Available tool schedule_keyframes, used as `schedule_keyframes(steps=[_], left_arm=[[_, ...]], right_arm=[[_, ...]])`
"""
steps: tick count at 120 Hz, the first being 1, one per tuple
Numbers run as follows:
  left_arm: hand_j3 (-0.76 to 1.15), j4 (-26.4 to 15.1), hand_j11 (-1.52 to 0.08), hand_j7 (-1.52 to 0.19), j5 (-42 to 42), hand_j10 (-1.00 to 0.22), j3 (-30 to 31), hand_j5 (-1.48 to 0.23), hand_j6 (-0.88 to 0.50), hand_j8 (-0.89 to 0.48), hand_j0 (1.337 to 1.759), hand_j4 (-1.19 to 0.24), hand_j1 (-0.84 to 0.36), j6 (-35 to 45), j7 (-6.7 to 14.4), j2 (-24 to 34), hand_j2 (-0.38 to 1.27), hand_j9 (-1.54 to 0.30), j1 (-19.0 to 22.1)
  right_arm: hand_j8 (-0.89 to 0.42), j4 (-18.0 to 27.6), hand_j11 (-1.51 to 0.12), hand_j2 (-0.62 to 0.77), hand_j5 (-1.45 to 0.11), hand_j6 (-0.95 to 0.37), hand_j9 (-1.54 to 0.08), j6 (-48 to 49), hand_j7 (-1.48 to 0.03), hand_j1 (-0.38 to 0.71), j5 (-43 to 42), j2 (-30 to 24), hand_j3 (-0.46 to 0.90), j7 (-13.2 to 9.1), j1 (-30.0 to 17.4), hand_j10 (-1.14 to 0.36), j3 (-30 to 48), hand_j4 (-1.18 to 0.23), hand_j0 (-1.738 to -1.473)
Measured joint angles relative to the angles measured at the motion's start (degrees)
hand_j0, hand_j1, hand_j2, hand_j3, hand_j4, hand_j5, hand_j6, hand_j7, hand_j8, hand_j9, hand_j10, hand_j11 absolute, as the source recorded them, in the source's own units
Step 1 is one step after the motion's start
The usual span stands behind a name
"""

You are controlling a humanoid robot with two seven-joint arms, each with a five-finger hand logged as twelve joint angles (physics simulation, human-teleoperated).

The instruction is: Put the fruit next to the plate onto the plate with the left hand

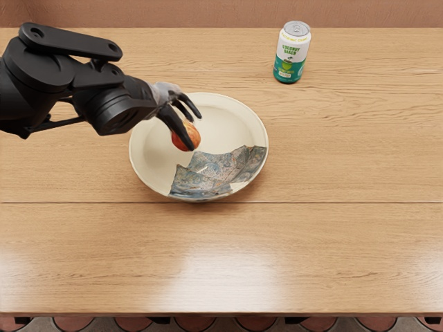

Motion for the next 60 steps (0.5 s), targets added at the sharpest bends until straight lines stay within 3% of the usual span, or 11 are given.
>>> schedule_keyframes(steps=[18,28,34,42,60], left_arm=[[0.00,0.1,-0.38,-0.38,0.2,-0.23,-0.2,-0.40,-0.19,-0.17,1.657,-0.27,0.09,0.2,0.0,0.2,0.13,-0.38,-0.1],[0.00,-0.2,-0.25,-0.26,0.0,-0.15,-0.4,-0.27,-0.12,-0.12,1.657,-0.18,0.18,-0.4,0.1,3.2,0.09,-0.25,-0.6],[0.00,-0.7,-0.20,-0.20,0.0,-0.12,-0.4,-0.21,-0.10,-0.09,1.657,-0.14,0.21,-3.3,0.1,8.4,0.07,-0.20,-1.8],[0.00,-1.0,-0.14,-0.14,-0.1,-0.08,-0.2,-0.15,-0.07,-0.06,1.658,-0.10,0.25,-14.2,0.1,19.1,0.05,-0.14,-4.3],[0.00,-2.2,-0.07,-0.07,0.0,-0.04,3.8,-0.07,-0.03,-0.03,1.658,-0.05,0.30,-37.3,0.2,39.1,0.02,-0.07,-3.3]], right_arm=[[-0.02,0.0,-0.03,0.00,-0.03,-0.02,-0.03,0.0,-0.03,-0.32,0.0,0.0,0.00,0.0,0.0,-0.02,0.0,-0.02,-1.658],[-0.02,0.0,-0.03,0.00,-0.03,-0.02,-0.03,0.0,-0.03,-0.32,0.0,0.0,0.00,0.0,0.0,-0.02,0.0,-0.02,-1.658],[-0.02,0.0,-0.03,0.00,-0.03,-0.02,-0.03,0.0,-0.03,-0.32,0.0,0.0,0.00,0.0,0.0,-0.02,0.0,-0.02,-1.658],[-0.02,0.0,-0.03,0.00,-0.03,-0.02,-0.03,0.0,-0.03,-0.32,0.0,0.0,0.00,0.0,0.0,-0.02,0.0,-0.02,-1.658],[-0.02,0.0,-0.03,0.00,-0.03,-0.02,-0.03,0.0,-0.03,-0.32,0.0,0.0,0.00,0.0,0.0,-0.02,0.0,-0.02,-1.658]])
